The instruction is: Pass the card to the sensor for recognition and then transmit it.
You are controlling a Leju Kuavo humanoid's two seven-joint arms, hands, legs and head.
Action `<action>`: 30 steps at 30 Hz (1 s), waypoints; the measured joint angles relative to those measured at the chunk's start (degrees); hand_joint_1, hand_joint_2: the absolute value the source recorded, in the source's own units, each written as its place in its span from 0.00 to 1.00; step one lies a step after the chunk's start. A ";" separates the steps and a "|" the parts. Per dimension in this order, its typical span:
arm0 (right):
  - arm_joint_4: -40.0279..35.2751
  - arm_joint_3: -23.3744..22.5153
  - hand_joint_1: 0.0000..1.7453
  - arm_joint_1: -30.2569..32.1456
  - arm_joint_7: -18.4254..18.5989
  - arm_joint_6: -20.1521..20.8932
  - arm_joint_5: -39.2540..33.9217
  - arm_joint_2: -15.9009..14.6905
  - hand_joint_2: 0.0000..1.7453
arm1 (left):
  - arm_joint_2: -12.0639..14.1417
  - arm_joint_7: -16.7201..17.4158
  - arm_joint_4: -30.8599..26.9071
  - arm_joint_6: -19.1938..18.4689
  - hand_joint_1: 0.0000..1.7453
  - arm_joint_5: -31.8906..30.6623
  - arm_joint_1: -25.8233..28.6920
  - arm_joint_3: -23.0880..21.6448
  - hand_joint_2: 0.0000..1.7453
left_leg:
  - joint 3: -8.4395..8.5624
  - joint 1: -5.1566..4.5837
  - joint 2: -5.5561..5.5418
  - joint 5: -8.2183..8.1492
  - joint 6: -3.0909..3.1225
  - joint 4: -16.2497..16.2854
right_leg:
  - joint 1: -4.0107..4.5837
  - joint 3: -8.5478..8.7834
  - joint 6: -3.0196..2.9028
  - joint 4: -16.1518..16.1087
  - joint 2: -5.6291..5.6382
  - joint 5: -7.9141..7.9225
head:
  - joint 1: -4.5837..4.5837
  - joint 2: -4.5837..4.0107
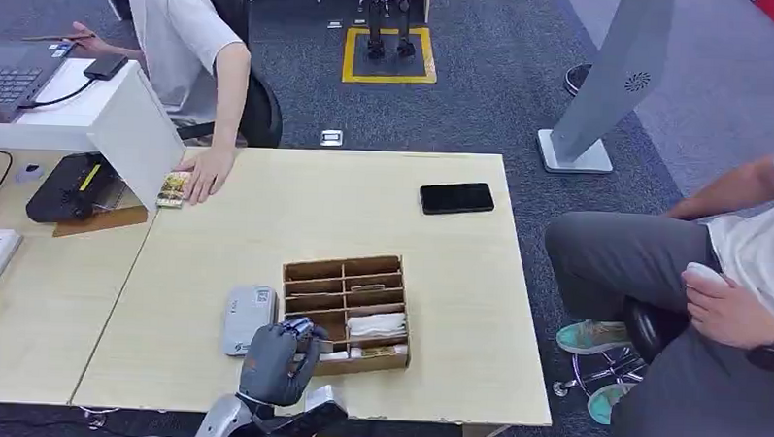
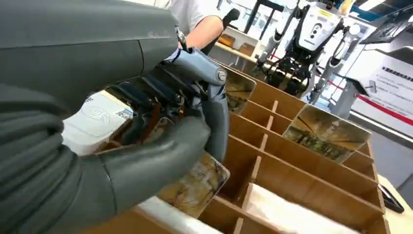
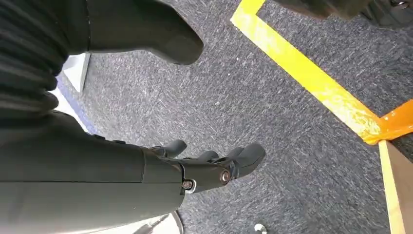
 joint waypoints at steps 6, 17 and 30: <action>0.00 -0.02 0.00 -0.06 -0.68 -0.61 -0.02 -0.02 1.00 | 0.02 0.00 0.00 -0.07 1.00 0.20 0.30 0.00 1.00 | -0.01 0.00 -0.01 0.00 0.00 0.00 | 0.00 0.00 0.00 0.00 -0.01 0.00 | 0.00 0.00; 0.00 0.00 0.00 -0.13 -0.72 -0.72 -0.02 -0.02 1.00 | 0.07 0.00 0.00 -0.09 1.00 0.31 0.36 0.00 1.00 | 0.00 0.00 -0.01 0.00 0.00 0.00 | 0.00 0.00 0.00 0.00 -0.01 0.00 | 0.00 0.00; 0.00 0.00 0.00 -0.26 -0.92 -0.68 -0.04 0.00 1.00 | 0.04 -1.88 -0.02 -0.07 1.00 3.37 0.62 0.00 1.00 | 0.00 0.00 -0.01 0.00 0.00 0.00 | 0.00 0.00 0.00 0.00 -0.01 0.00 | 0.00 0.00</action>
